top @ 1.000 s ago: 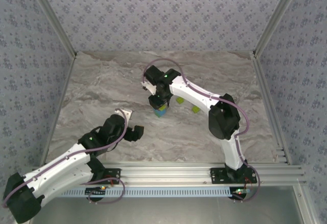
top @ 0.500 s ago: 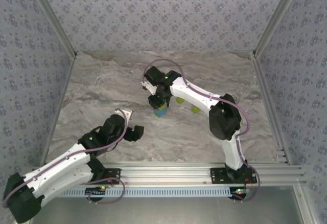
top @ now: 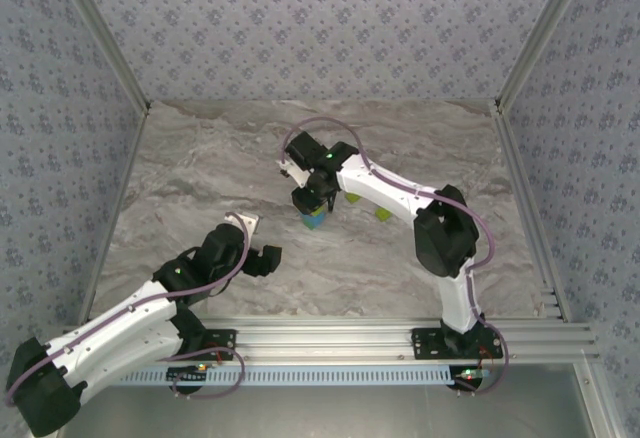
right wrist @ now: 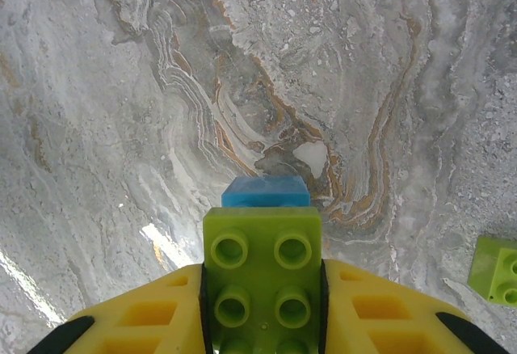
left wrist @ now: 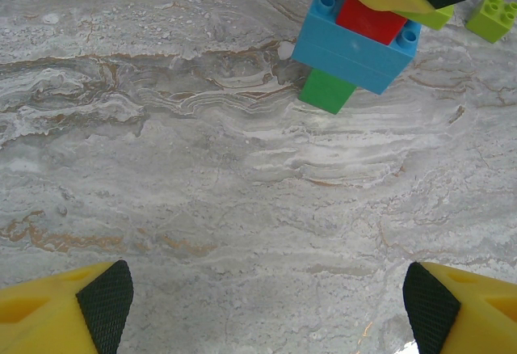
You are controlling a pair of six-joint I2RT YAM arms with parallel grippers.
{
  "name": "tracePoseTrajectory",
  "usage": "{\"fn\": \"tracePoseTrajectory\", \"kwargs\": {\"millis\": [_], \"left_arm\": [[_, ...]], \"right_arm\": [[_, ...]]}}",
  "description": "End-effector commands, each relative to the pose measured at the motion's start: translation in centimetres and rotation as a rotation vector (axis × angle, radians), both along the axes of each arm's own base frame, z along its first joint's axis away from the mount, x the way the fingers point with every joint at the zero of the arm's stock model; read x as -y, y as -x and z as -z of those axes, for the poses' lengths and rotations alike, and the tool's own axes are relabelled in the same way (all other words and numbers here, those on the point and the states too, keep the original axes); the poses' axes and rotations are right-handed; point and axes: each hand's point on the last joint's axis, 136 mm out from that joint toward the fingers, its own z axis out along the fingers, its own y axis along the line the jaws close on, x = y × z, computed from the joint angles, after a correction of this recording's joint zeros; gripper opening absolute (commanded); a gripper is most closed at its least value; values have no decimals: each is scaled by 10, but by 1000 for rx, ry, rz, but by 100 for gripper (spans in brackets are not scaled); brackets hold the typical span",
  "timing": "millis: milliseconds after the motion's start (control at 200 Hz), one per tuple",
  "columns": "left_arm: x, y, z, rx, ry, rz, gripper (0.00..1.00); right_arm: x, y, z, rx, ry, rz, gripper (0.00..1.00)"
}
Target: Assemble a carrot with lego
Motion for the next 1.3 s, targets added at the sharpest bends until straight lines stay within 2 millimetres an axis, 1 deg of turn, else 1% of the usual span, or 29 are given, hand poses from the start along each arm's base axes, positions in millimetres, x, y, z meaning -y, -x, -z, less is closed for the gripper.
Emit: {"fn": "tracePoseTrajectory", "kwargs": {"millis": [0,85,165,270,395,490,610,705,800,989,1134,1294], "left_arm": [[6,1,-9,24,19,32,89],[6,1,-9,23,19,31,89],[7,0,-10,23,20,32,89],[6,0,-9,24,19,31,89],[6,0,-8,21,16,31,89],[7,0,-9,21,17,32,89],[6,0,-9,22,17,31,89],[6,0,-9,23,18,30,89],[6,0,-9,23,18,31,89],[7,1,-10,24,19,33,89],[7,0,-10,24,19,33,89],[7,0,-9,22,18,35,89]], "right_arm": [[38,46,79,-222,223,2,34],[37,43,73,-206,215,4,34],[33,37,60,-178,192,7,33],[24,27,34,-133,142,8,33],[14,13,-4,-64,73,14,33],[8,5,-29,-12,25,16,33],[3,-1,-51,37,-20,16,33],[2,-1,-61,54,-48,8,33],[2,4,-61,45,-50,-22,34],[11,16,-46,34,10,-159,34],[13,41,-38,-14,9,-341,34],[16,49,-35,-28,18,-439,35]]}}
